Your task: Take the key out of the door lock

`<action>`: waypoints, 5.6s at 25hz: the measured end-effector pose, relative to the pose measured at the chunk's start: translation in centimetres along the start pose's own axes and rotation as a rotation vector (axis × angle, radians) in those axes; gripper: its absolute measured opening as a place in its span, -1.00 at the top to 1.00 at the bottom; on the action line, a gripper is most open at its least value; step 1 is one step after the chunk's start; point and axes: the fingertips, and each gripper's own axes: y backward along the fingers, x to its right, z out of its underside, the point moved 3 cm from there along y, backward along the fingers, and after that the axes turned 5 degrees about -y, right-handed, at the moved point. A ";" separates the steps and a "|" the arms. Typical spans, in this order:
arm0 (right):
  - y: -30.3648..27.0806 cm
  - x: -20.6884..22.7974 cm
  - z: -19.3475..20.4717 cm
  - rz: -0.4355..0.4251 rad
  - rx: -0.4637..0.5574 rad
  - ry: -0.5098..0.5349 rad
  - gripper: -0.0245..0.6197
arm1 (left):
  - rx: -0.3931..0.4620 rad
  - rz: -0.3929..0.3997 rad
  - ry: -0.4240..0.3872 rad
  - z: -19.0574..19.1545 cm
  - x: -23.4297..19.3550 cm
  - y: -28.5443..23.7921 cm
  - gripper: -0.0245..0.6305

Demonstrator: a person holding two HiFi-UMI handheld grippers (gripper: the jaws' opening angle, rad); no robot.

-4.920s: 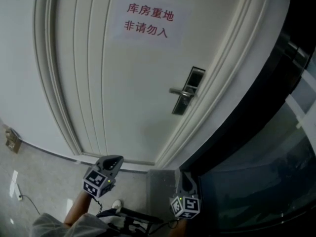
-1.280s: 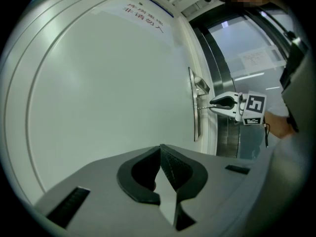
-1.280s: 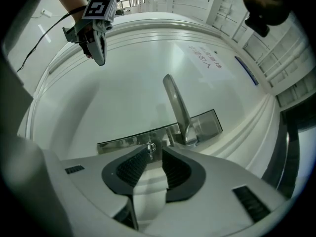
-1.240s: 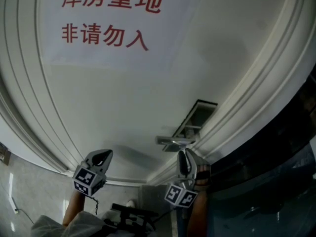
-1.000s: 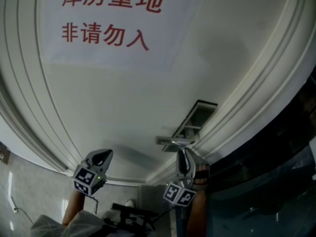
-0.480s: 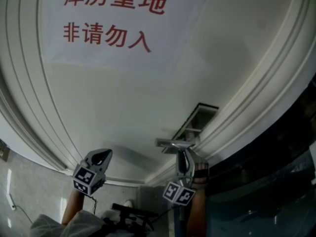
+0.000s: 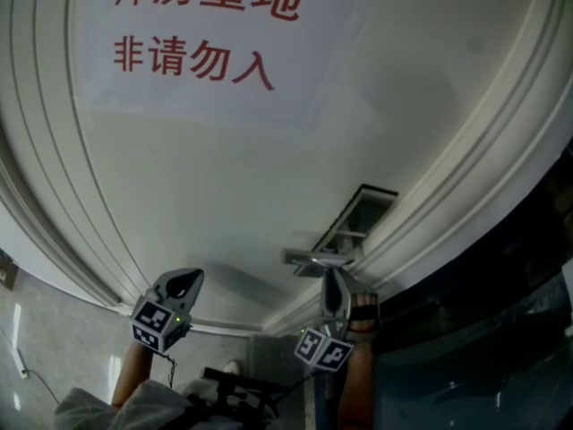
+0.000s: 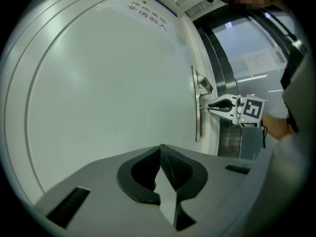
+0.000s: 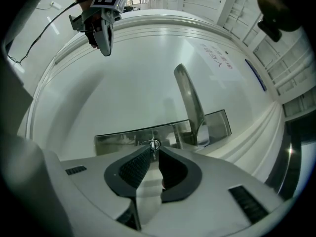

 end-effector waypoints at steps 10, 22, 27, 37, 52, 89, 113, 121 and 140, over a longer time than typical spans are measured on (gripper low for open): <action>0.0 -0.3 0.2 0.033 -0.009 0.053 0.85 | 0.004 -0.009 0.002 0.1 -0.1 0.3 0.91; 0.0 -0.2 0.0 -0.003 -0.016 0.070 0.86 | 0.009 -0.021 0.027 0.6 -0.3 1.0 0.91; -0.1 -0.1 -0.1 -0.002 -0.018 0.079 0.87 | 0.011 -0.033 0.034 0.7 -0.6 1.3 0.91; 0.0 -0.1 -0.1 -0.003 -0.043 0.096 0.87 | 0.009 -0.025 0.039 1.0 -0.8 1.6 0.91; -0.1 -0.2 -0.3 0.001 -0.069 0.102 0.87 | 0.004 -0.021 0.021 1.0 -1.8 1.8 0.91; 1.5 -0.1 -0.2 -0.016 -0.070 0.041 0.87 | 0.011 -0.037 0.026 1.5 -0.7 4.2 0.91; 2.6 -0.3 -0.6 -0.015 -0.090 0.033 0.87 | 0.025 -0.020 0.025 1.4 -0.8 5.4 0.91; 4.5 -0.1 -0.7 -0.013 -0.081 -0.064 0.86 | 0.027 -0.007 0.019 1.2 -0.2 5.9 0.91; 10.2 -0.9 0.5 0.037 -0.093 -0.692 0.86 | 0.041 0.041 -0.018 0.6 2.0 7.3 0.91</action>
